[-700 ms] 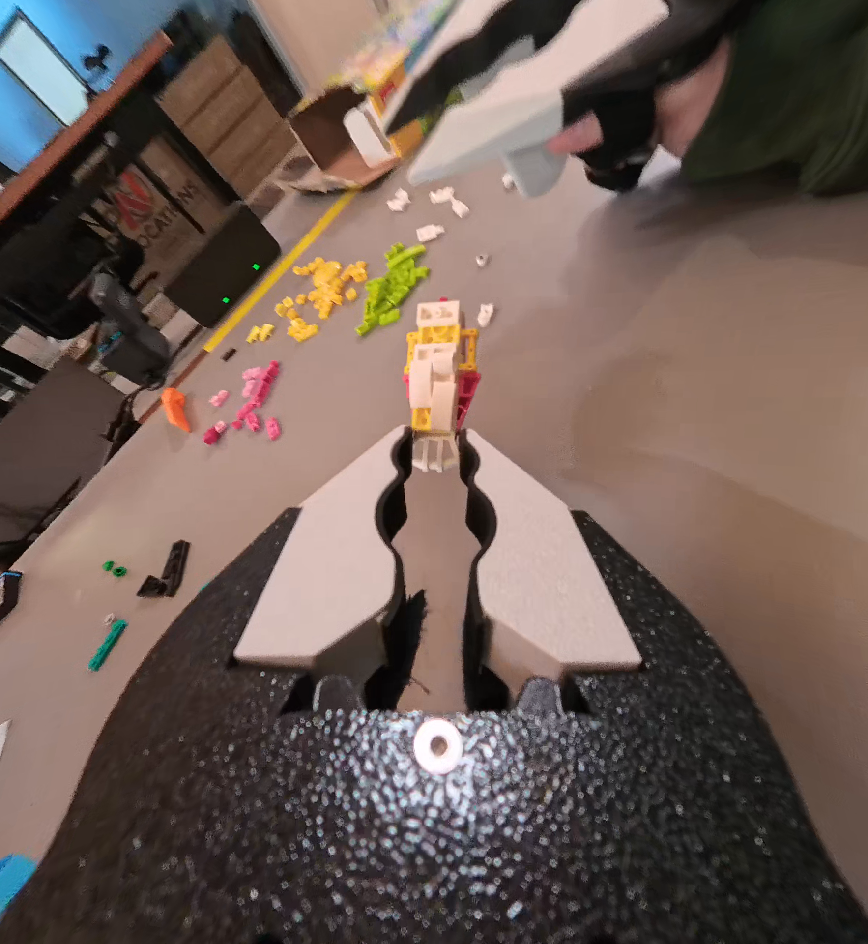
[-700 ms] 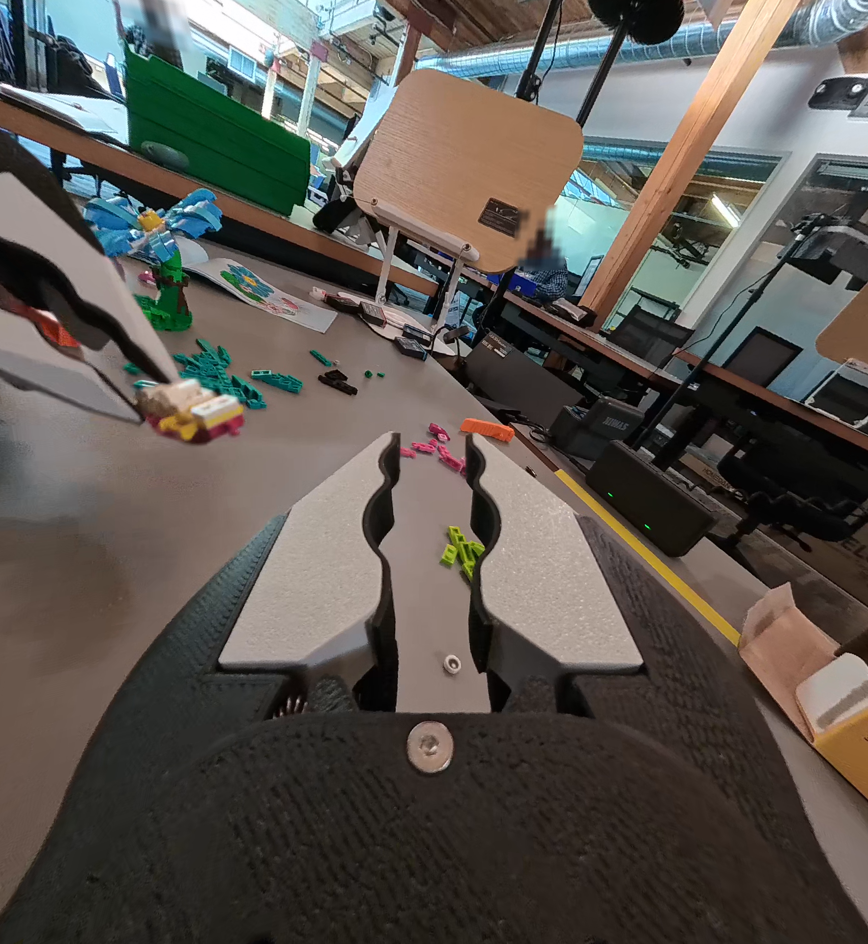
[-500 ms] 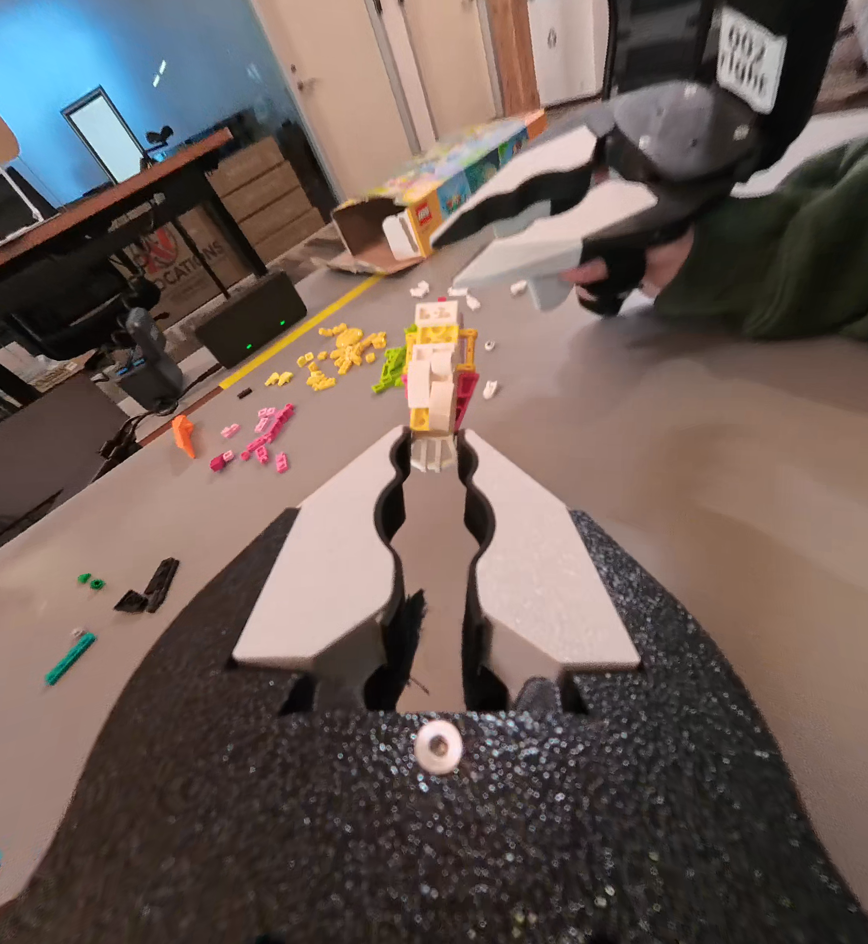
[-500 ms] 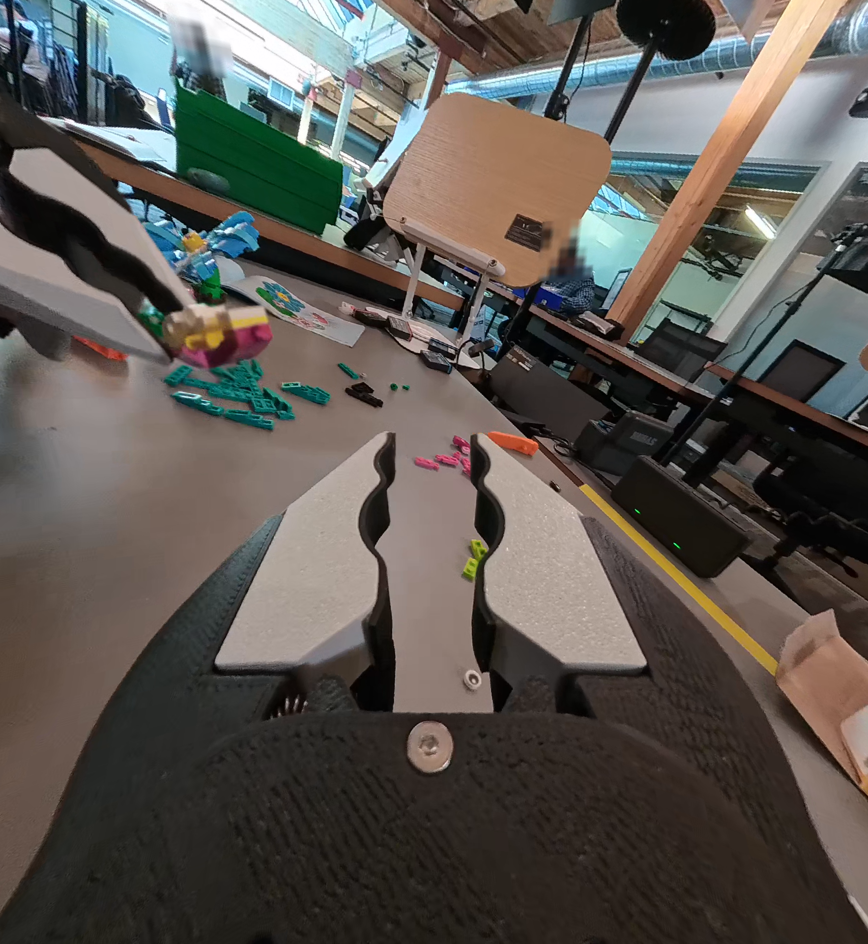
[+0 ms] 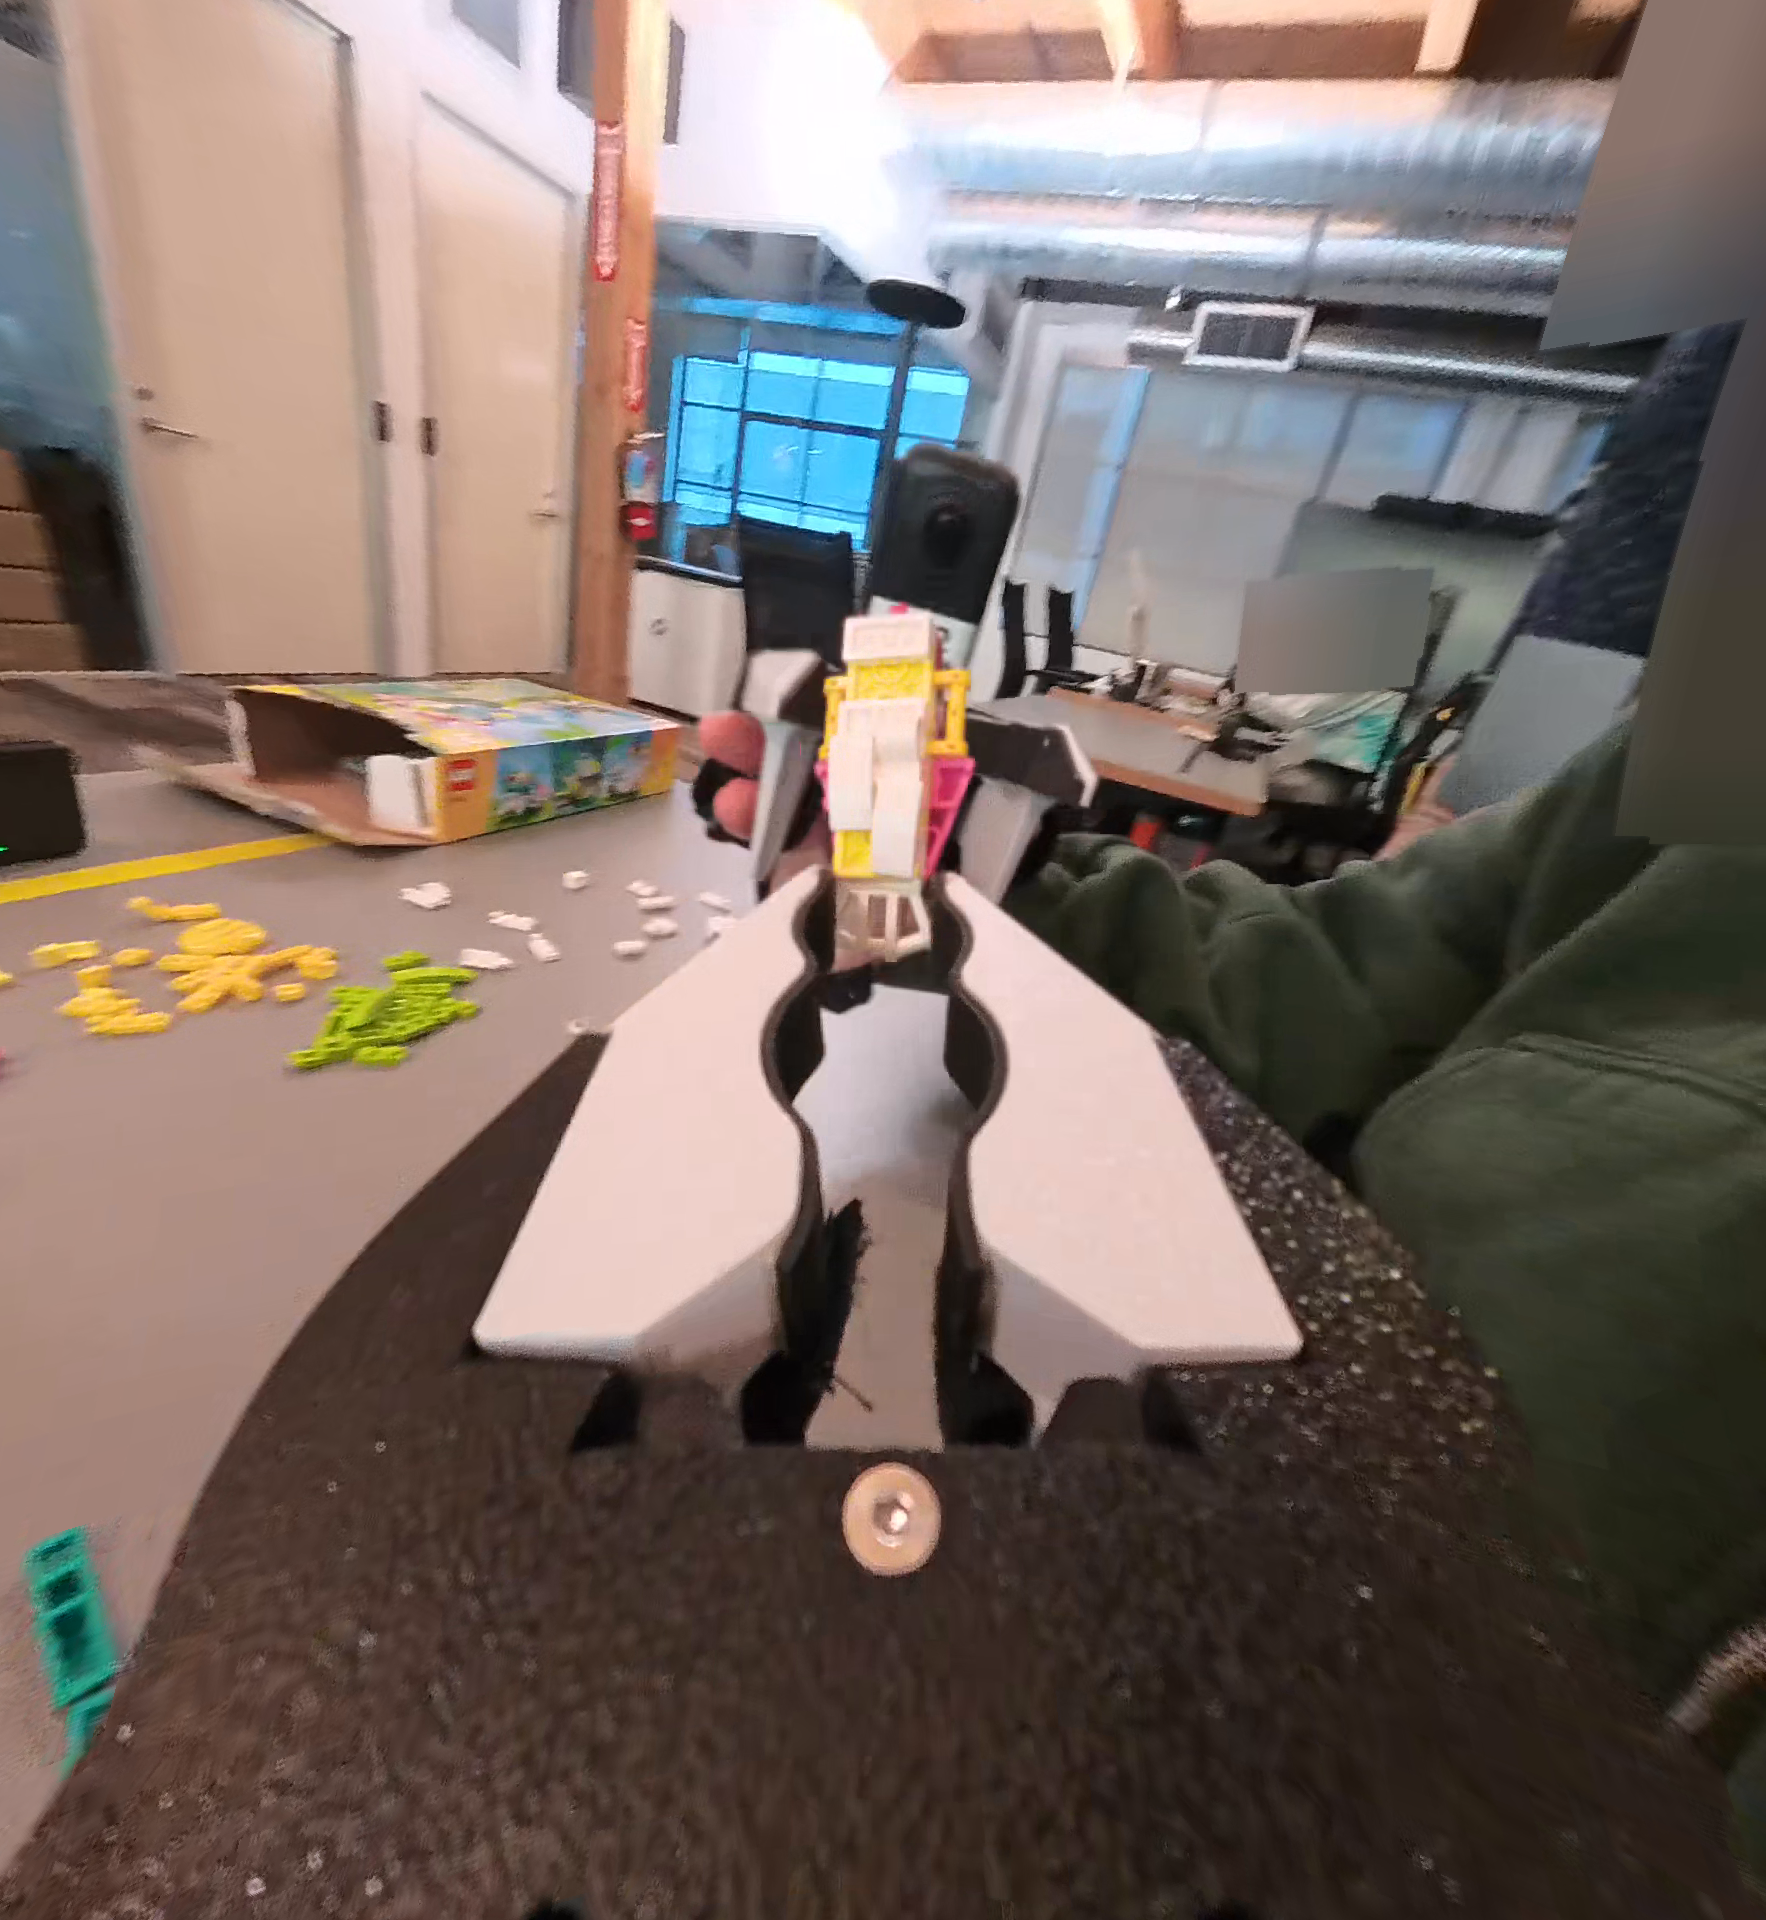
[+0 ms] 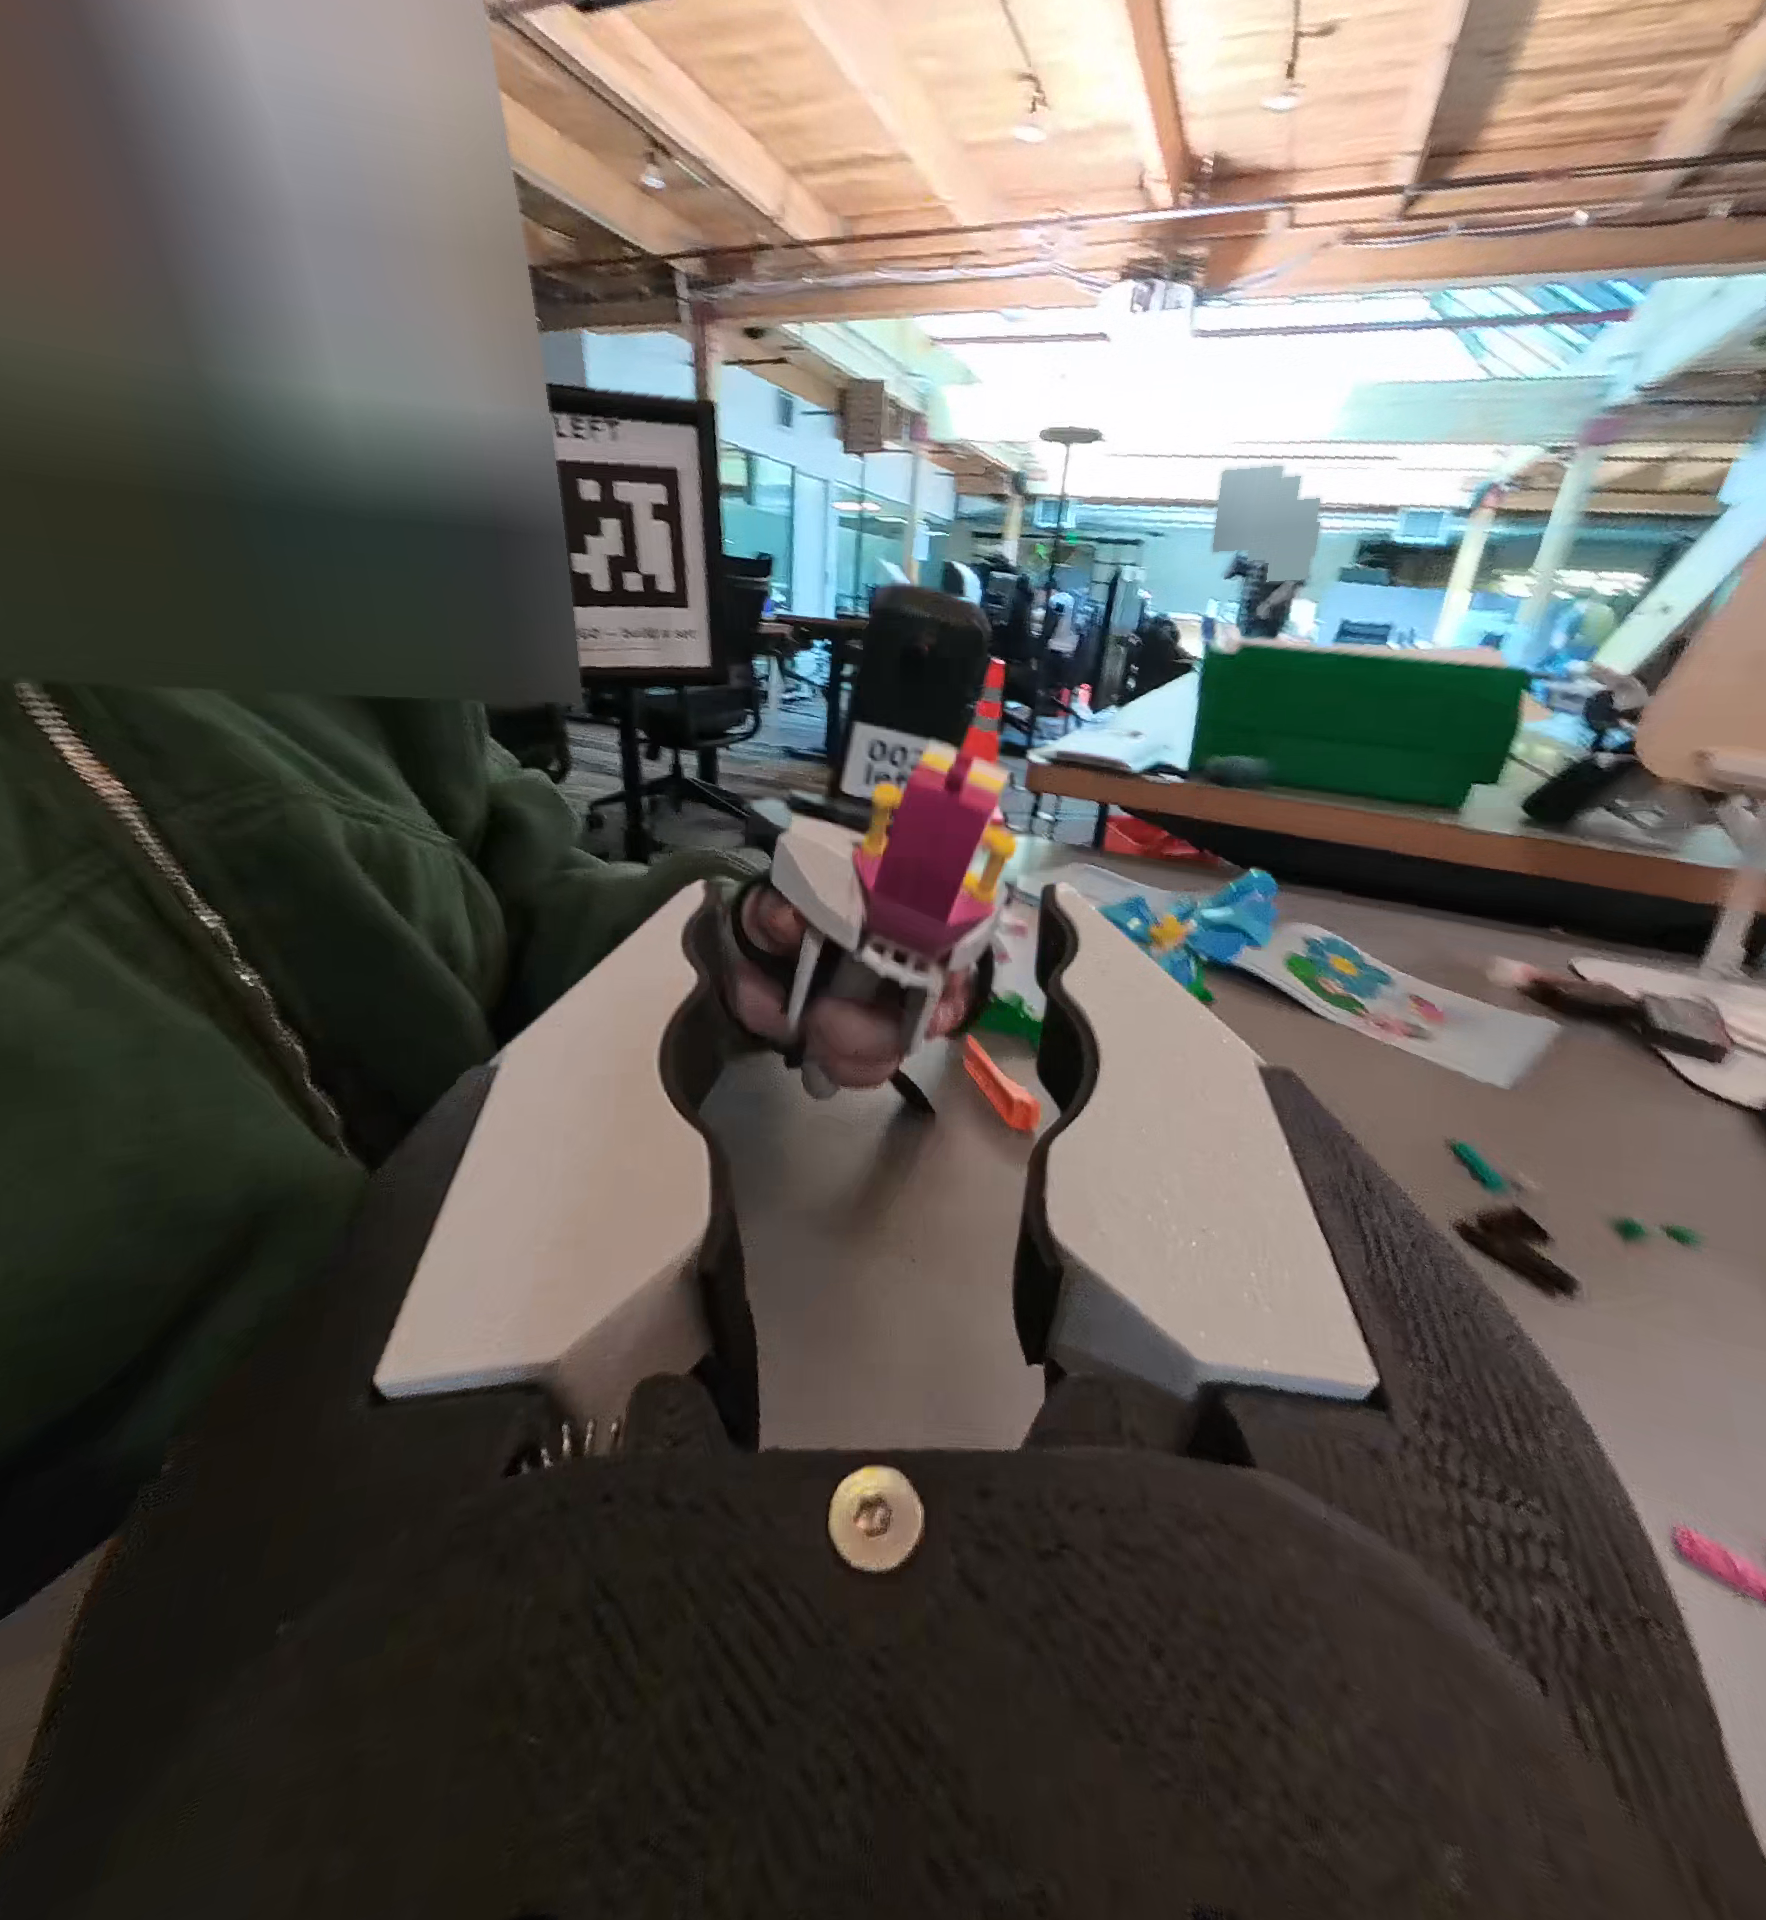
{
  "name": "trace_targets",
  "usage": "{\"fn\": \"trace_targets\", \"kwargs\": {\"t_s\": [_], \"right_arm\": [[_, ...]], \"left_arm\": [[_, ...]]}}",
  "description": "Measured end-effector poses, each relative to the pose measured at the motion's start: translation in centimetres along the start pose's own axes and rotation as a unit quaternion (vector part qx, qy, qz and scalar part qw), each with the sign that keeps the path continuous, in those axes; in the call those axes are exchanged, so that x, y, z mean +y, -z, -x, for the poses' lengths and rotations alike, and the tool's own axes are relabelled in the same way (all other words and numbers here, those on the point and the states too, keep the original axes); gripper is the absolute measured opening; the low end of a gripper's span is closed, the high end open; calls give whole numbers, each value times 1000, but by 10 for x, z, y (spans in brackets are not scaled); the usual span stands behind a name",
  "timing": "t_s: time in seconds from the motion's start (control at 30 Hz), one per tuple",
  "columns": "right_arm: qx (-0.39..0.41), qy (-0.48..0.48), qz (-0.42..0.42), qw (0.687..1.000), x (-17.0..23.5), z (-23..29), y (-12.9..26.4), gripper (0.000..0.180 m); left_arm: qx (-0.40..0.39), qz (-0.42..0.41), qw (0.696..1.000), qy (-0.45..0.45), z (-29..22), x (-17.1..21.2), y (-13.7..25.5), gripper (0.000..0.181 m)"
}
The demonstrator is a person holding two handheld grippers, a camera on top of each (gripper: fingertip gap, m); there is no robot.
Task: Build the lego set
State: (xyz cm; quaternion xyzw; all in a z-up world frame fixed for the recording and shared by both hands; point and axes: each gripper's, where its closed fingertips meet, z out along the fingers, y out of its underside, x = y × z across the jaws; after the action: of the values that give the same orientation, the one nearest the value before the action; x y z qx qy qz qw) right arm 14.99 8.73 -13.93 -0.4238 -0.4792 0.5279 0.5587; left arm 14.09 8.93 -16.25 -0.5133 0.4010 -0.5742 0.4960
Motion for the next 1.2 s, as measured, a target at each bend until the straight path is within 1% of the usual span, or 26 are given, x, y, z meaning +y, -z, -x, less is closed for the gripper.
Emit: {"fn": "trace_targets", "kwargs": {"t_s": [0.07,0.13,0.2,0.27,0.37,0.43,0.47,0.57,0.67,0.73,0.8,0.83,0.87,0.93,1.0,1.07,1.2], "right_arm": [[-27,-9,-12,1000,-9,4,-6,56],[-64,-30,2,997,-10,10,-11,51],[-98,-36,9,995,-10,19,-14,44],[-127,-46,-2,991,-13,27,-15,37],[-145,-57,-6,988,-11,33,-16,33],[-164,-66,-13,984,-11,39,-16,25],[-174,-73,-19,982,-12,42,-16,24],[-183,-99,-38,977,-14,44,-14,23],[-150,-141,-63,977,-15,30,-11,23],[-105,-186,-71,974,-14,12,-10,23],[-64,-253,-65,963,-4,-10,-8,23],[-56,-276,-69,957,-1,-15,-7,23],[-43,-294,-72,952,5,-22,-6,23],[-27,-318,-84,944,10,-31,-5,23],[-4,-324,-84,942,15,-38,-3,23],[13,-320,-82,944,18,-42,-3,23],[32,-296,-71,952,20,-43,-4,23]], "left_arm": [[27,0,999,22,-7,1,-1,15],[77,-10,995,66,-19,-2,-1,15],[121,-18,986,112,-28,-5,-1,15],[145,-12,980,139,-33,-3,-1,15],[191,0,966,177,-44,1,-2,15],[216,5,955,203,-49,3,-3,15],[227,7,950,215,-52,3,-3,16],[237,5,942,240,-54,5,-6,15],[203,-19,948,245,-41,1,-9,16],[146,-51,964,215,-22,-4,-8,17],[52,-53,988,137,2,-1,-7,23],[5,-45,995,91,11,1,-5,30],[-31,-35,998,51,18,3,-4,31],[-73,-9,997,-4,24,7,-3,34],[-89,5,996,-22,26,11,-4,36],[-100,9,995,-14,29,14,-4,35],[-105,20,994,16,36,22,-5,19]]}}
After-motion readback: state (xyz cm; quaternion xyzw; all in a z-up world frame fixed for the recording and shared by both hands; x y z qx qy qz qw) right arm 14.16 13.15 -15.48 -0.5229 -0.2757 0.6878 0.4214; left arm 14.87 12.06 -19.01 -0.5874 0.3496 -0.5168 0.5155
